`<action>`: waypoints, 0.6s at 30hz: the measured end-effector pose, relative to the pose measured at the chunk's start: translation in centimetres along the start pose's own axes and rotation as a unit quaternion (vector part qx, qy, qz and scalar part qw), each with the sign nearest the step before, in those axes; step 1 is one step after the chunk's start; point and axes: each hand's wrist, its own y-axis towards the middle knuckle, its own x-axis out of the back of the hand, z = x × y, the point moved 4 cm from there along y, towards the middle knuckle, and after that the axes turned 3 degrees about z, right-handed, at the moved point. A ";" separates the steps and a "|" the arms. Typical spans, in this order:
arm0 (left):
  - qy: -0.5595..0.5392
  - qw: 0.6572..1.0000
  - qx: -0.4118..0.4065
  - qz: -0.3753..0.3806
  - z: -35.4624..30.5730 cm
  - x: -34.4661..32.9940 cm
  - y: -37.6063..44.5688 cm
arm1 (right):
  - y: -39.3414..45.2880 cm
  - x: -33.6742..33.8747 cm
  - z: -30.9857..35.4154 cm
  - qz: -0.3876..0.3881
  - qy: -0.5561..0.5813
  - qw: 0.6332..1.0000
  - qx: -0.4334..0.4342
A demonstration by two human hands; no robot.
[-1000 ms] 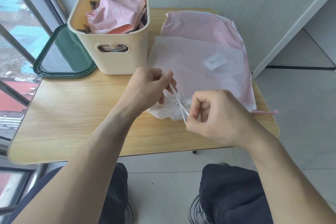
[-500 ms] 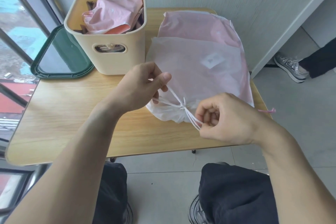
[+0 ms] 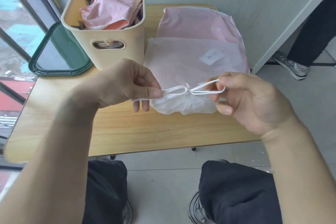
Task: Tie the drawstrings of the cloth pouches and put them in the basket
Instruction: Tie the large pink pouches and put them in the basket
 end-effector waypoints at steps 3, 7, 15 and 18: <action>-0.021 0.999 -0.010 -0.025 0.1 -0.1 0.3 | 0.2 -0.4 -0.4 0.009 0.000 1.000 -0.008; -0.045 0.998 -0.003 -0.052 0.3 0.0 0.6 | 0.2 -0.5 -0.6 0.050 -0.079 0.995 -0.021; -0.030 0.992 0.034 -0.114 0.8 0.1 1.0 | 0.1 -0.1 -1.3 0.071 -0.207 0.974 -0.053; -0.040 0.988 0.048 -0.143 1.3 0.3 1.3 | 0.1 0.0 -1.6 0.085 -0.243 0.965 -0.055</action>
